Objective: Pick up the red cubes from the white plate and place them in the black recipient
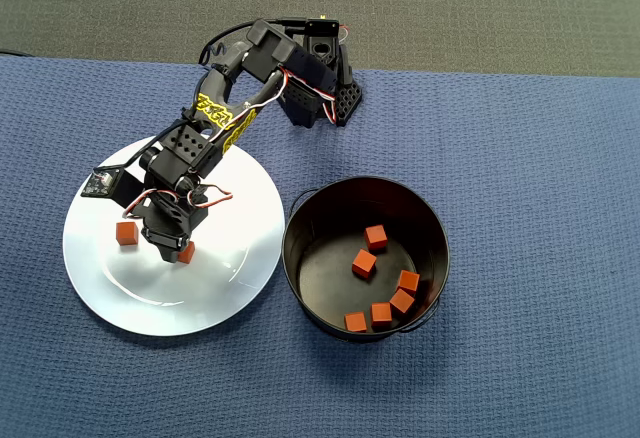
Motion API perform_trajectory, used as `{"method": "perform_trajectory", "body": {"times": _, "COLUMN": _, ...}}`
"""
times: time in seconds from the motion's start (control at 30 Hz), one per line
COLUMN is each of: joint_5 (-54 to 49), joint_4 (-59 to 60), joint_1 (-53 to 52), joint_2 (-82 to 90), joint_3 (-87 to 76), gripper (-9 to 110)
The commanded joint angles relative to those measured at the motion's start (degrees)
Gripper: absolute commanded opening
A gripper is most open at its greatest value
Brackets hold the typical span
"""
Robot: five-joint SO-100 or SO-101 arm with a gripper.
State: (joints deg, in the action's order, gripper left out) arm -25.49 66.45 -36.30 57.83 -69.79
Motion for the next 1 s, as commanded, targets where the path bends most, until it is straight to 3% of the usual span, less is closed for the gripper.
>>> {"method": "perform_trajectory", "body": {"times": 0.0, "joint_5": 0.4, "joint_4": -1.2, "joint_1": 0.2, "joint_2": 4.6, "joint_3": 0.6, "gripper": 0}}
{"method": "perform_trajectory", "body": {"times": 0.4, "joint_5": 6.5, "joint_4": 4.8, "joint_1": -2.8, "joint_2": 29.1, "joint_3": -1.8, "gripper": 0}}
{"method": "perform_trajectory", "body": {"times": 0.67, "joint_5": 20.2, "joint_4": 11.3, "joint_1": 14.8, "joint_2": 42.3, "joint_3": -2.1, "gripper": 0}}
{"method": "perform_trajectory", "body": {"times": 0.83, "joint_5": 27.3, "joint_4": 7.6, "joint_1": 30.8, "joint_2": 46.3, "joint_3": -7.4, "gripper": 0}}
{"method": "perform_trajectory", "body": {"times": 0.93, "joint_5": 25.8, "joint_4": 6.4, "joint_1": 40.5, "joint_2": 45.4, "joint_3": -9.2, "gripper": 26}}
{"method": "perform_trajectory", "body": {"times": 0.97, "joint_5": 25.8, "joint_4": 6.3, "joint_1": 41.3, "joint_2": 45.4, "joint_3": -9.3, "gripper": 30}}
